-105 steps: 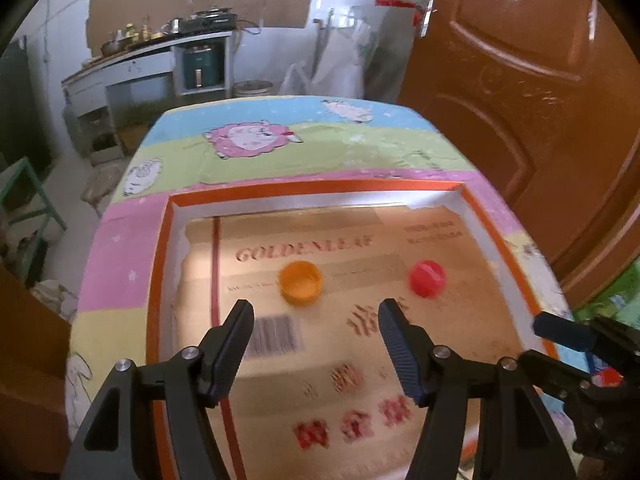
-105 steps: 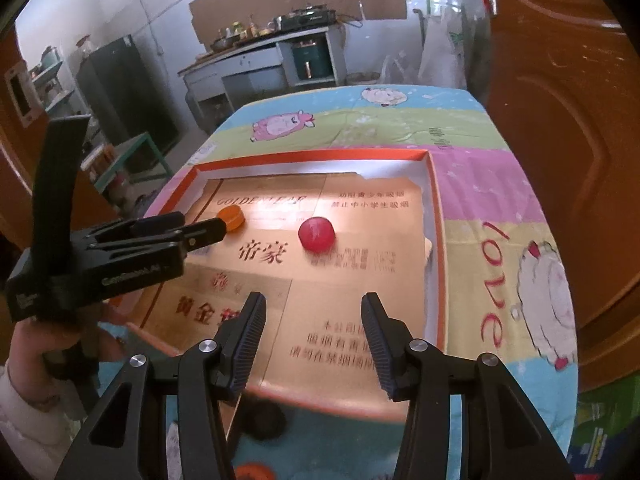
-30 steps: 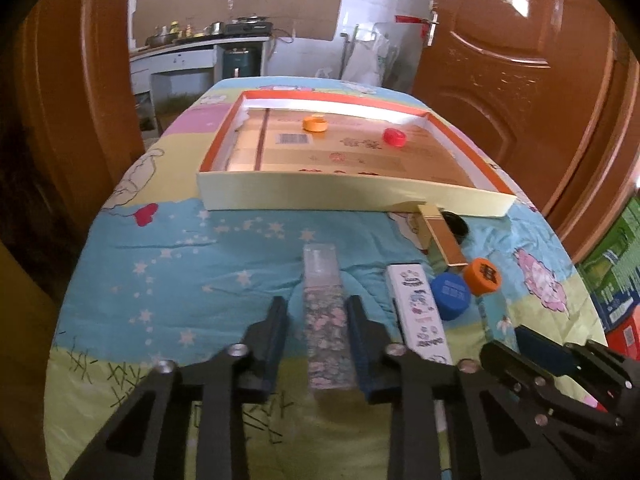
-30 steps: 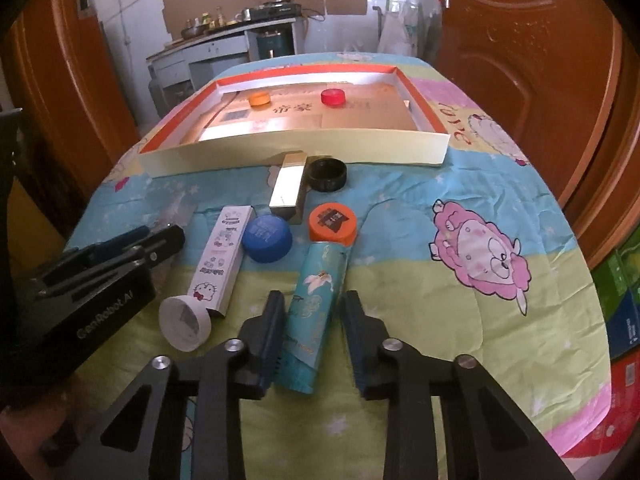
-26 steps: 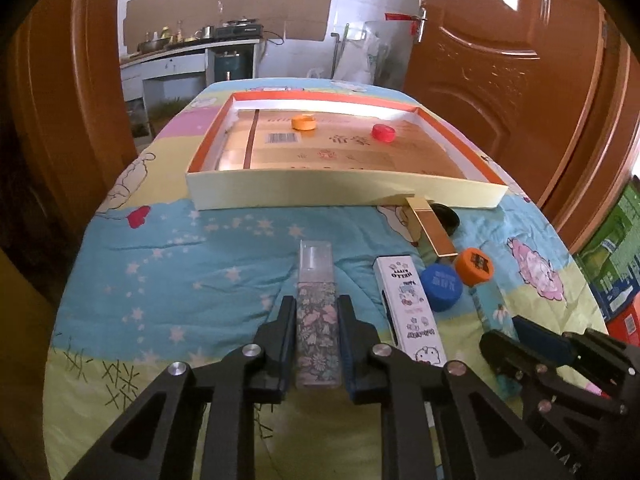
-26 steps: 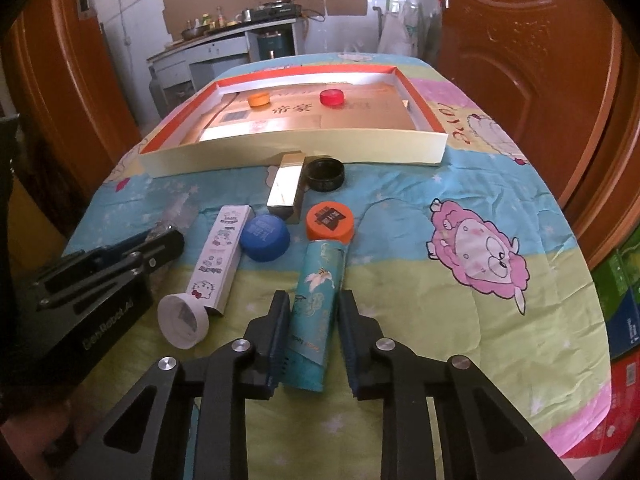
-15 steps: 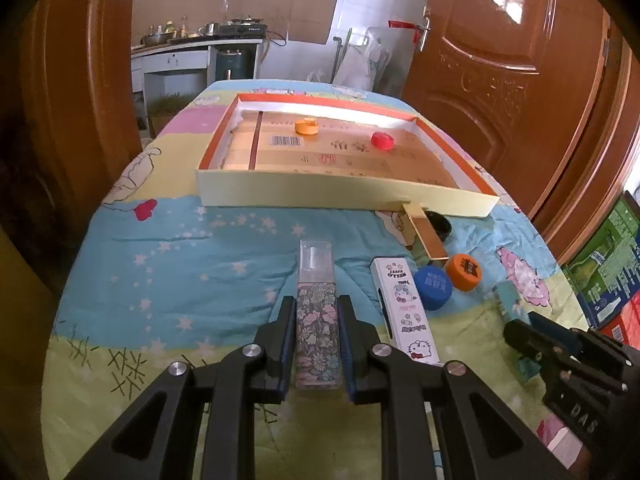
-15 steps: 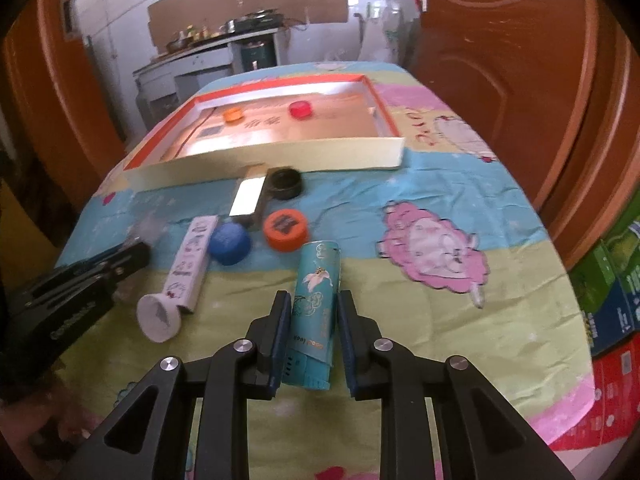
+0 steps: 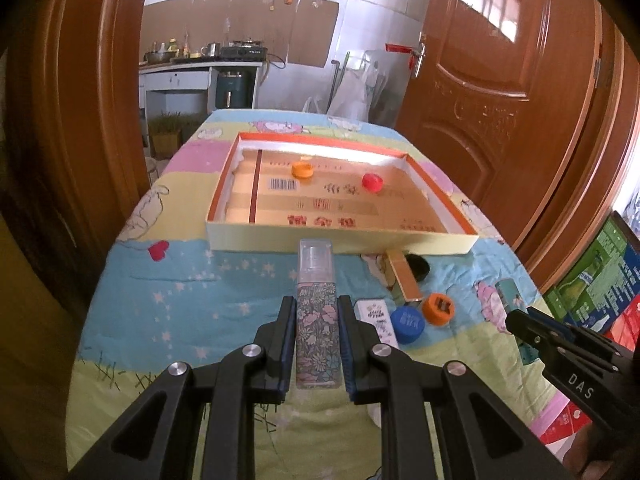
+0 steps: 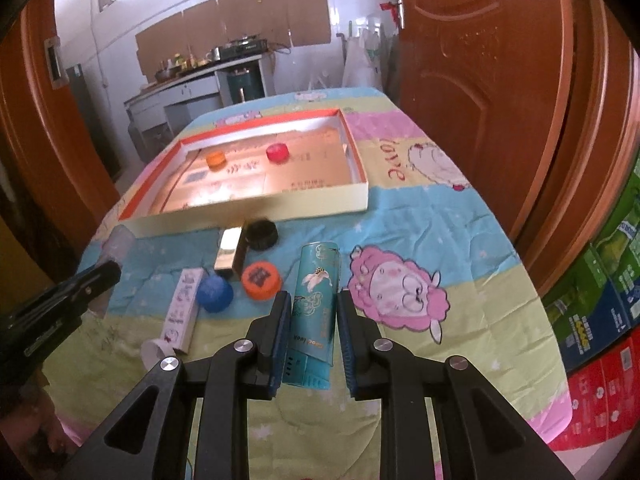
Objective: Organize rigid objects
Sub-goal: 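Grasp the clear patterned bottle with the left gripper while the right grasps the teal tube, then carry the bottle and teal tube into the box lid and release them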
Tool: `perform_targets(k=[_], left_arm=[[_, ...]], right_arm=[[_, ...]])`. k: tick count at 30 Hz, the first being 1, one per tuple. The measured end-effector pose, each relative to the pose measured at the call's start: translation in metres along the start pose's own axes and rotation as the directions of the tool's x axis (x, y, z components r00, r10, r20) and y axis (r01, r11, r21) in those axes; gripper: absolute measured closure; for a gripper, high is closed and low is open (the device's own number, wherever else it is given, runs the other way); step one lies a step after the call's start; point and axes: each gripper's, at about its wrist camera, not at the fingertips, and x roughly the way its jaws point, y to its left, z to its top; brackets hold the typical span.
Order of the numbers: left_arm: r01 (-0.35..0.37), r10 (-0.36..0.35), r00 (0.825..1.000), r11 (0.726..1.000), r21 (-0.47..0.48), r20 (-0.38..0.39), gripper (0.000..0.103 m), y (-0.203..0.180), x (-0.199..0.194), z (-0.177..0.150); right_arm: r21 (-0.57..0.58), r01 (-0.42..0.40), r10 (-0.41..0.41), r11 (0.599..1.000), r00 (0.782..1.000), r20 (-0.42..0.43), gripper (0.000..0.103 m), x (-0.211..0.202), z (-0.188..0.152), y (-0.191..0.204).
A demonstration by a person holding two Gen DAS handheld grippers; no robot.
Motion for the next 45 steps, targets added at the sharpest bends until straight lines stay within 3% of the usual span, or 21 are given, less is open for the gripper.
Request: perform_targets(k=[19, 45], left_arm=[[-0.005, 0.005, 1.0, 1.0, 0.01, 0.028, 0.083, -0.006, -0.001, 0.027], [0.001, -0.001, 0.999, 1.0, 0.012, 0.046, 0.083, -0.002, 0.019, 0.064]], right_arm=[[0.002, -0.058, 0.058, 0.998, 0.997, 0.059, 0.079, 0.0, 0.035, 0.007], [-0.037, -0.09, 0.092, 0.995, 0.995, 0.049, 0.079, 0.026, 0.069, 0.02]])
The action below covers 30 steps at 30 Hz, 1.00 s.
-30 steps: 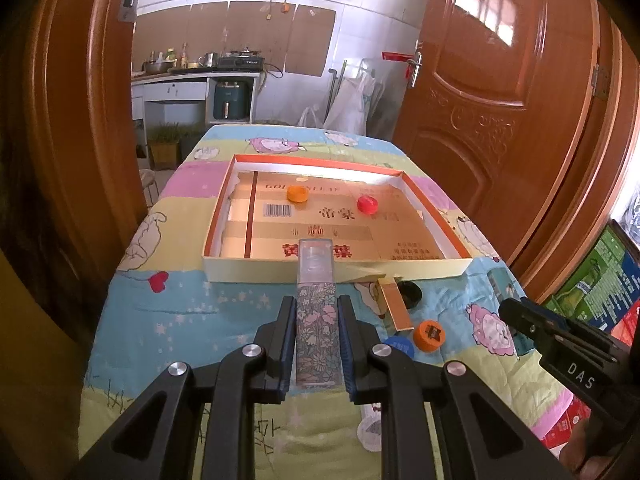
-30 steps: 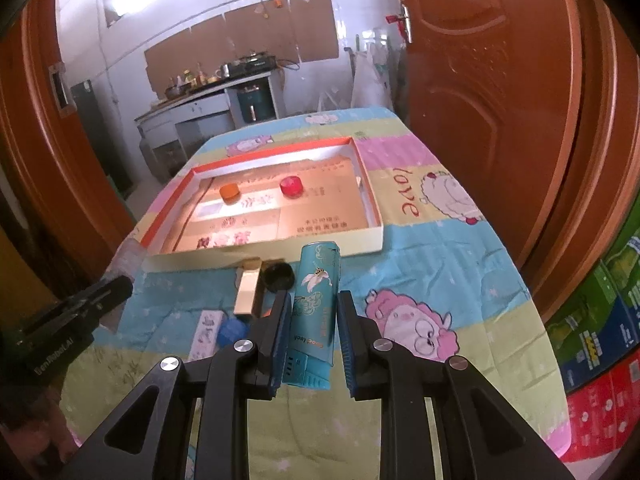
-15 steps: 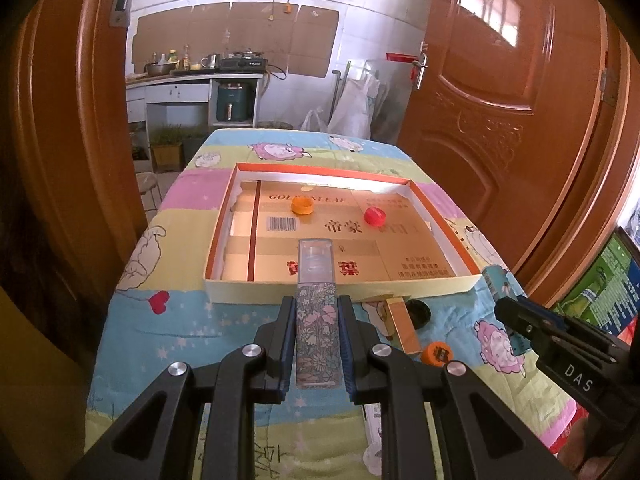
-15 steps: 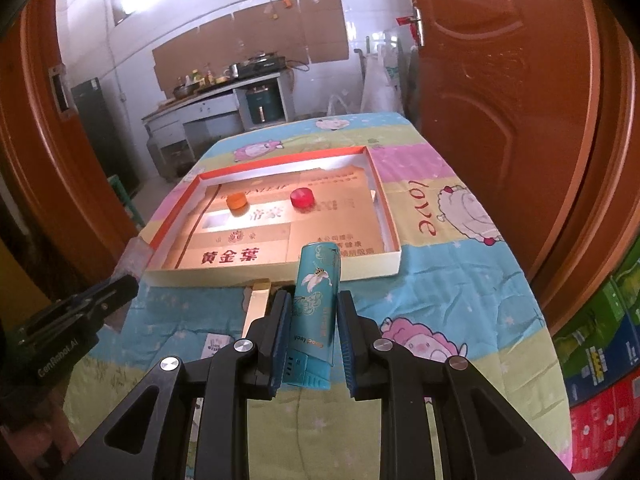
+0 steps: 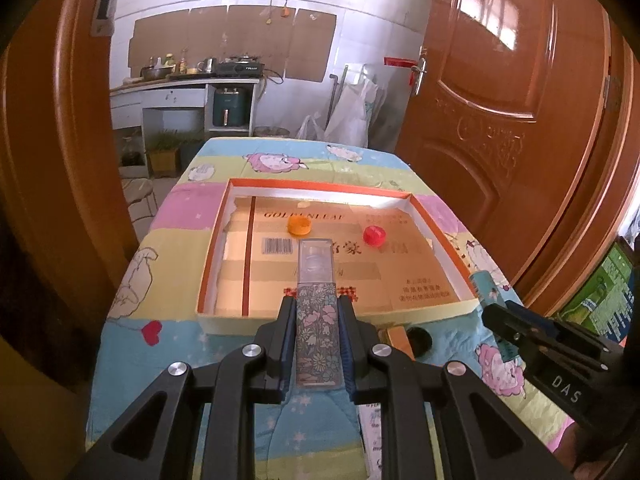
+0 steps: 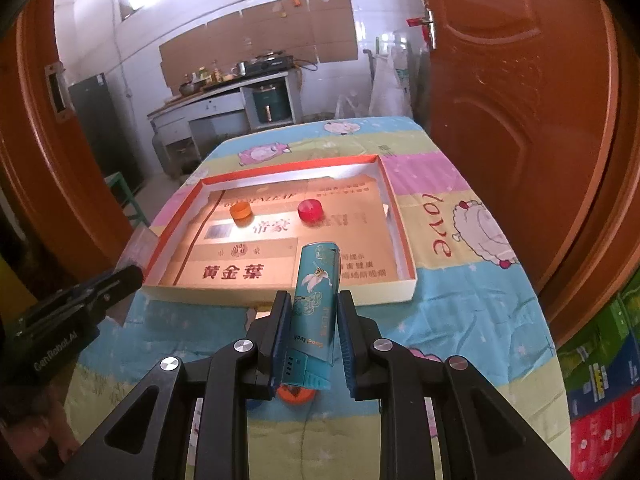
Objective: Organize rigid objects
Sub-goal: 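Carry the bottle and teal tube into the box lid and release them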
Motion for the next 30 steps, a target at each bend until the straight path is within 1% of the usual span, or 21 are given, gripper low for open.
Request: perform_targets(k=[9, 21, 25, 30], left_arm=[[0.032, -0.032, 0.999, 0.999, 0.022, -0.008, 0.083, -0.008, 0.02, 0.019], [0.085, -0.083, 0.996, 0.995, 0.046, -0.031, 0.083, -0.024, 0.053, 0.045], [0.087, -0.085, 0.996, 0.995, 0.057, -0.039, 0.083, -0.028, 0.067, 0.056], [0.091, -0.087, 0.994, 0.994, 0.065, -0.065, 0.083, -0.031, 0.085, 0.069]], right_arm=[[-0.003, 0.0, 0.0, 1.0, 1.0, 0.0, 0.079, 0.014, 0.017, -0.004], [-0.011, 0.0, 0.0, 1.0, 0.999, 0.035, 0.079, 0.033, 0.052, -0.022], [-0.034, 0.005, -0.004, 0.999, 0.999, 0.038, 0.079, 0.043, 0.063, -0.027], [-0.049, -0.007, 0.008, 0.999, 1.0, 0.02, 0.079, 0.063, 0.076, -0.036]])
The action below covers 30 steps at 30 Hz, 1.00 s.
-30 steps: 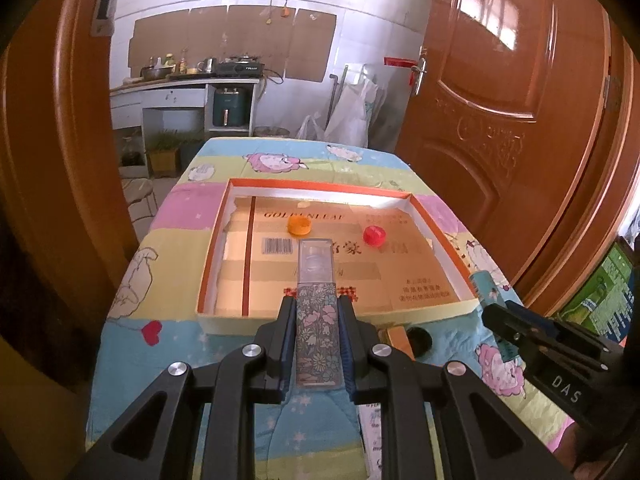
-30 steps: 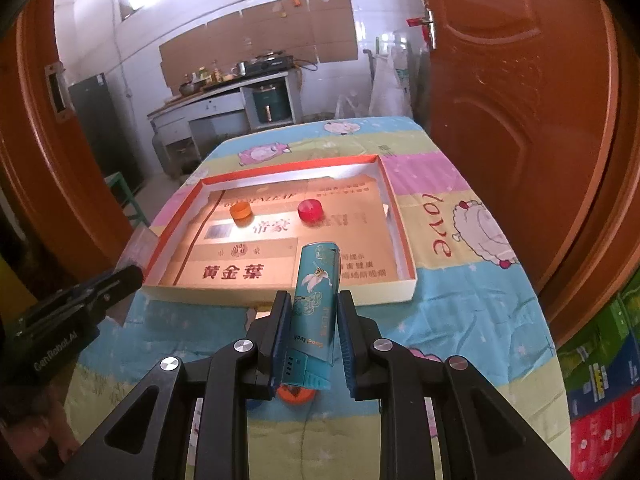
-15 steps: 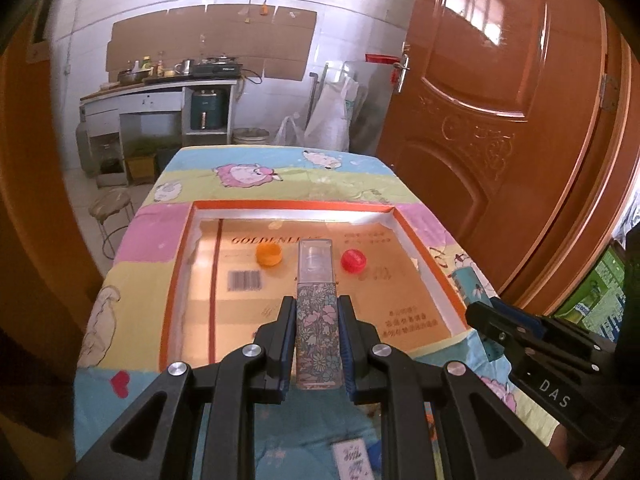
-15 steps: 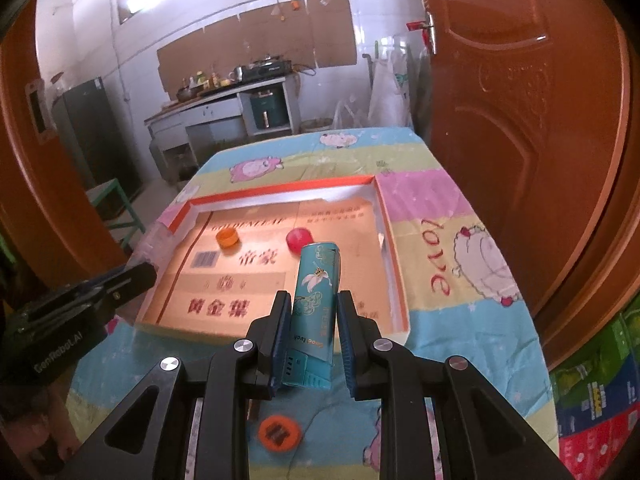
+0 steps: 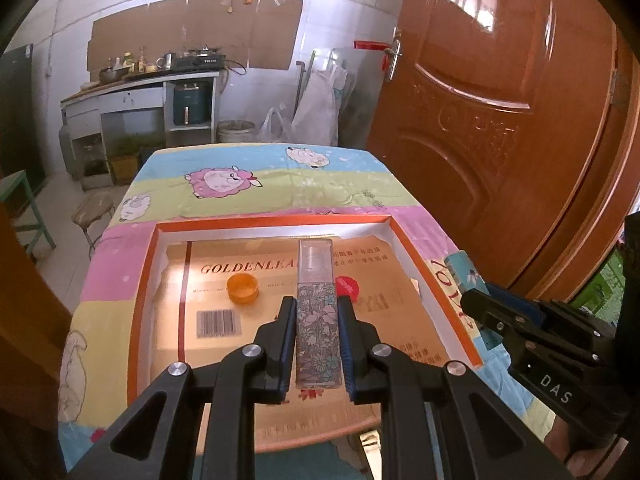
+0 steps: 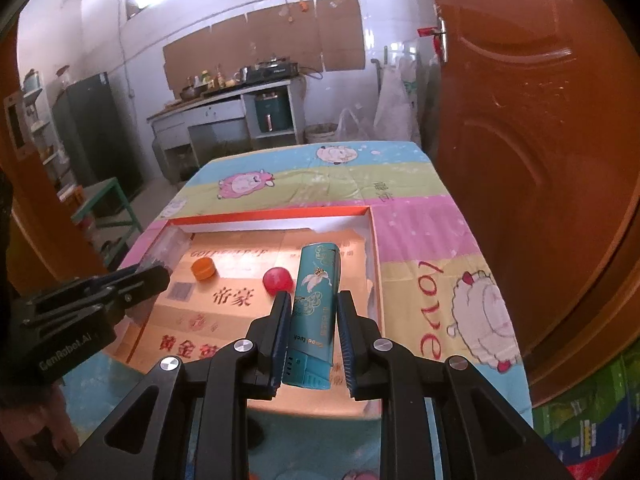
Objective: Organize rigid objects
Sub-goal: 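Carry the bottle and teal tube into the box lid and release them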
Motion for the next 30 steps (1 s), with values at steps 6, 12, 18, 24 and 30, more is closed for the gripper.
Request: perform_targets(k=[6, 12, 18, 24, 30], left_arm=[[0.015, -0.016, 0.998, 1.0, -0.013, -0.053, 0.083, 0.004, 0.027, 0.012], [0.009, -0.01, 0.996, 1.0, -0.021, -0.093, 0.083, 0.006, 0.05, 0.024], [0.002, -0.006, 0.993, 1.0, -0.028, -0.118, 0.083, 0.009, 0.069, 0.033], [-0.011, 0.006, 0.989, 0.999, -0.033, -0.148, 0.083, 0.012, 0.088, 0.039], [-0.031, 0.025, 0.985, 0.999, -0.027, -0.171, 0.083, 0.014, 0.102, 0.042]], right_arm=[[-0.016, -0.016, 0.015, 1.0, 0.999, -0.035, 0.079, 0.028, 0.013, -0.008], [-0.002, -0.055, 0.055, 0.998, 0.996, -0.066, 0.079, 0.058, 0.034, -0.017], [0.024, -0.096, 0.098, 0.995, 0.989, -0.11, 0.079, 0.088, 0.048, -0.021], [0.011, -0.101, 0.102, 0.995, 0.984, -0.143, 0.079, 0.112, 0.056, -0.017], [0.011, -0.107, 0.107, 0.994, 0.979, -0.174, 0.079, 0.128, 0.059, -0.016]])
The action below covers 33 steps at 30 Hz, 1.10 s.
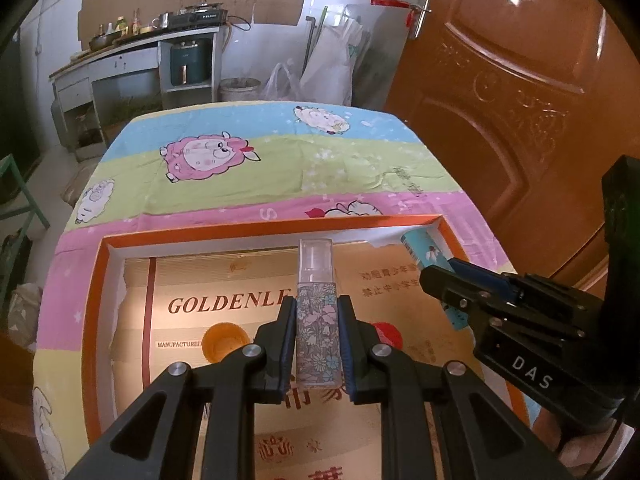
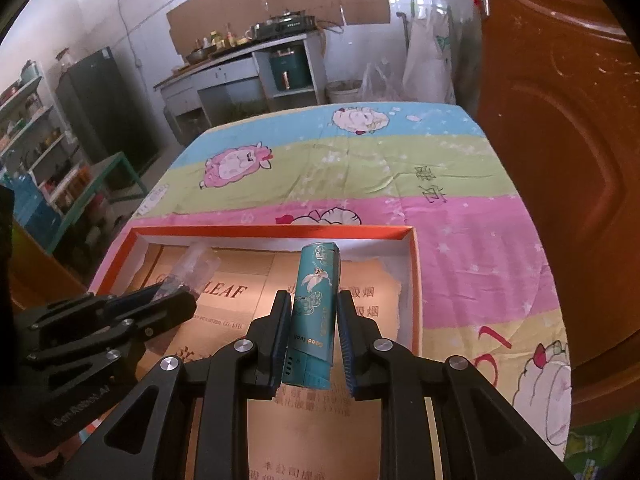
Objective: Organize rigid objects
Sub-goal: 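Carry the bottle and teal tube into the box lid and release them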
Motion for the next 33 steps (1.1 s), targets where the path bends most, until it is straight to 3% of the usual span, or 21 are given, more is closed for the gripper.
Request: perform_targets(k=[23, 33], left_arm=[[-0.031, 0.032, 0.996, 0.999, 0.013, -0.085, 0.083, 0.0, 0.042, 0.005], [0.011, -0.012, 0.996, 1.0, -0.016, -0.092, 0.082, 0.007, 0.044, 0.005]], right_arm=[[0.017, 0.002, -0.001, 1.0, 0.997, -0.081, 0.079, 0.028, 0.002, -0.007], [0.004, 0.04, -0.039, 0.999, 0.994, -0.1, 0.075, 0.033, 0.0, -0.005]])
